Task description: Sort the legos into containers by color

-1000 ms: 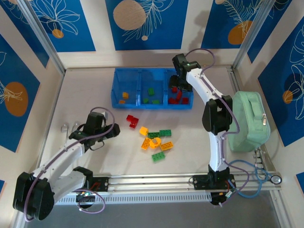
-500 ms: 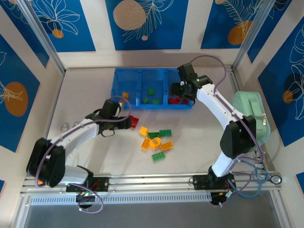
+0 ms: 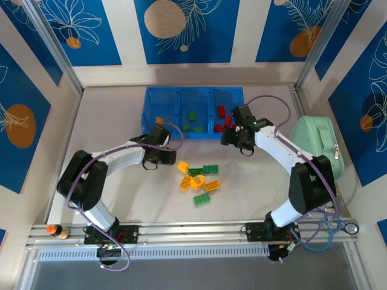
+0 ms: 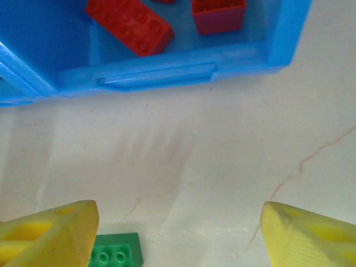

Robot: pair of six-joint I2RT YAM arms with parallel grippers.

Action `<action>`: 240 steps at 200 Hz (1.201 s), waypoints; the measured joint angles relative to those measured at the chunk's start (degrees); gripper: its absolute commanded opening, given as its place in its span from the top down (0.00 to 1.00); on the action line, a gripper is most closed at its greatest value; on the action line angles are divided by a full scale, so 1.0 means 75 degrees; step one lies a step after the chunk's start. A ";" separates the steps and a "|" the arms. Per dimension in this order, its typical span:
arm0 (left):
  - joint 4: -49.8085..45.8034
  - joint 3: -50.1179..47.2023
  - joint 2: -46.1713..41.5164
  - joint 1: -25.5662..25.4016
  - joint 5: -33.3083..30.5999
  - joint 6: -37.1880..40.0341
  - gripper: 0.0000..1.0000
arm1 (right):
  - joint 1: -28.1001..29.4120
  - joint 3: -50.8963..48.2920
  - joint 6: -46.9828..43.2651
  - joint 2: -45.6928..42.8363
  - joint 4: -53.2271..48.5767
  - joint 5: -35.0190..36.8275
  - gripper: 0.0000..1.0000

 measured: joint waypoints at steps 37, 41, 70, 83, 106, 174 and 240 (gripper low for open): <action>-0.0026 0.0271 0.0437 -0.0213 -0.0224 0.0050 0.51 | -0.0163 -0.0335 0.0047 -0.0402 0.0230 -0.0079 0.23; -0.0035 0.0289 0.0484 -0.0242 -0.0242 0.0050 0.52 | -0.0172 -0.0367 0.0047 -0.0425 0.0245 -0.0082 0.23; -0.0128 0.0501 0.0828 -0.0405 -0.0411 0.0064 0.65 | -0.0198 -0.0545 0.0076 -0.0498 0.0332 -0.0131 0.23; -0.0216 0.0597 0.0874 -0.0487 -0.0516 0.0134 0.70 | -0.0204 -0.0659 0.0105 -0.0577 0.0353 -0.0137 0.23; -0.0294 0.0679 0.0868 -0.0641 -0.0565 0.0245 0.73 | -0.0239 -0.0898 0.0181 -0.0708 0.0437 -0.0169 0.23; -0.0583 0.1338 -0.0052 -0.0775 -0.0370 0.0399 0.73 | -0.0236 -0.2069 0.0632 -0.0985 0.0749 -0.0219 0.24; -0.0662 0.4106 0.0924 -0.0880 0.0568 0.0685 0.72 | 0.0286 -0.3016 0.1166 -0.1472 0.0901 -0.0102 0.24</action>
